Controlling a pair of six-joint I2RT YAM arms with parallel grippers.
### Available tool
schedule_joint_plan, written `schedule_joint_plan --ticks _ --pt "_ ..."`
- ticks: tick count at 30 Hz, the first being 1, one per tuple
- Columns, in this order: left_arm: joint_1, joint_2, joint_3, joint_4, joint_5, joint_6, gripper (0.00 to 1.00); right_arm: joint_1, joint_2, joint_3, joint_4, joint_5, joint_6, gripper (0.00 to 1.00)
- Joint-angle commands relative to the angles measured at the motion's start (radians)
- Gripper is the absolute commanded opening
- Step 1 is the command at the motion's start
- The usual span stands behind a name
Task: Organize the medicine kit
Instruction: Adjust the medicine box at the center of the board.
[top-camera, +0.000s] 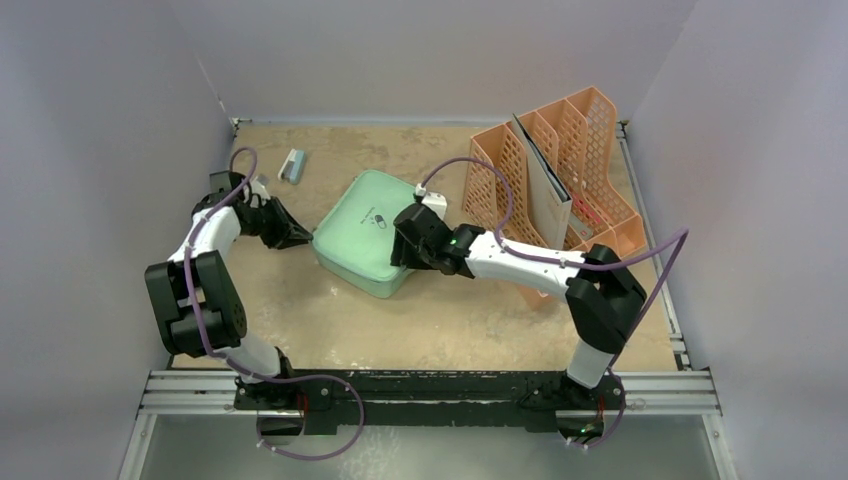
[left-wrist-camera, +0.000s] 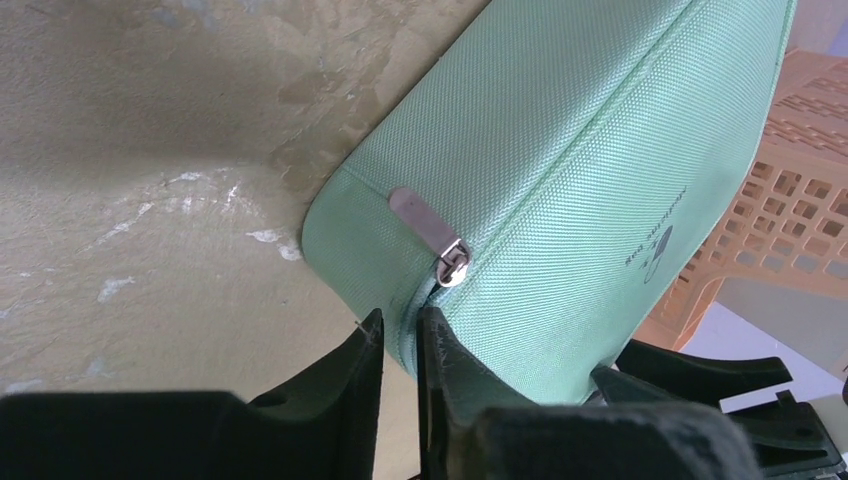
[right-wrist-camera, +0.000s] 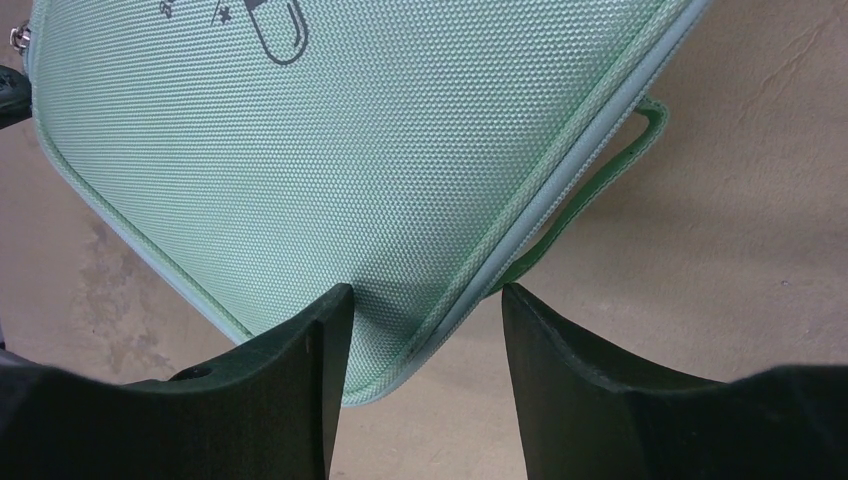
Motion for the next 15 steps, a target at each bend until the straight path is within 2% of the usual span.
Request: schedule_joint_plan --ticks 1,9,15 --pt "0.029 -0.043 -0.03 -0.001 0.013 0.003 0.21 -0.002 -0.001 0.003 -0.006 0.004 -0.002 0.58" --pt "0.028 -0.125 -0.045 0.169 0.076 -0.089 0.39 -0.027 0.041 0.031 0.025 -0.046 -0.005 0.56" --pt "0.029 -0.007 -0.003 0.122 0.094 -0.02 0.41 -0.043 0.034 0.03 0.05 -0.024 -0.047 0.56"
